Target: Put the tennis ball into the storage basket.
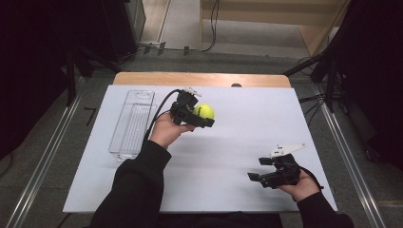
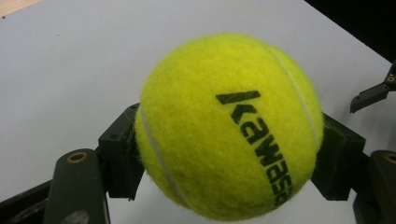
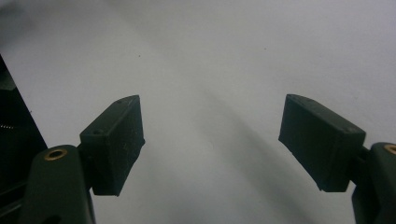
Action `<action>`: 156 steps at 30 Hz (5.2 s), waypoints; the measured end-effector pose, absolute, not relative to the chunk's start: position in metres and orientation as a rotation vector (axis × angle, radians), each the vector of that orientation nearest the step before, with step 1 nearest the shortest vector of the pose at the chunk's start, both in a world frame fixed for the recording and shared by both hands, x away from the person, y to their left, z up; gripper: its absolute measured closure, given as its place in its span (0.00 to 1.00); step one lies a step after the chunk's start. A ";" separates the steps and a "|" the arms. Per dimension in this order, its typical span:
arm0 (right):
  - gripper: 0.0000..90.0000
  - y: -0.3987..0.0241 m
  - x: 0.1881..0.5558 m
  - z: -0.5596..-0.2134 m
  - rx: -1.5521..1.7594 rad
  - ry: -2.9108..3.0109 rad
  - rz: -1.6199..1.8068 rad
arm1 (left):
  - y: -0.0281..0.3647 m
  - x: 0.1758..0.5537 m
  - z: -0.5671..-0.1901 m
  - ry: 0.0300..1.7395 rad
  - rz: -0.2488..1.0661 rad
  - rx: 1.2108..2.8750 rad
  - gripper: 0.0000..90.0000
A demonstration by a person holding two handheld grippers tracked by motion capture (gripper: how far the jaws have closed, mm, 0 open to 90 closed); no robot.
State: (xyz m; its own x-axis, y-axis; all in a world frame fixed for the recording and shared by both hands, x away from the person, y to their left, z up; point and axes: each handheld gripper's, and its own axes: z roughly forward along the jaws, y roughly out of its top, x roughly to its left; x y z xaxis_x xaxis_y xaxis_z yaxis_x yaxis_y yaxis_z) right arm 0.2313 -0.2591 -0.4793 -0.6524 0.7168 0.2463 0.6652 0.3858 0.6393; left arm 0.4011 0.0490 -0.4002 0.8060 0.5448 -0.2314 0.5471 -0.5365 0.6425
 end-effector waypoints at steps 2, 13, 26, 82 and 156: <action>0.22 -0.259 0.231 -0.479 1.278 2.556 1.128 | 0.050 0.401 -0.399 0.800 -0.004 2.252 0.30; 0.22 -0.259 0.231 -0.479 1.273 2.556 1.133 | 0.057 0.398 -0.387 0.789 0.011 2.245 0.30; 0.22 -0.259 0.231 -0.479 1.274 2.559 1.133 | 0.067 0.401 -0.384 0.808 0.011 2.240 0.30; 0.22 -0.256 0.234 -0.478 1.250 2.570 1.132 | 0.133 0.416 -0.377 0.980 0.072 2.174 0.30; 0.22 -0.252 0.237 -0.480 1.240 2.588 1.122 | 0.225 0.425 -0.380 1.320 0.313 2.037 0.30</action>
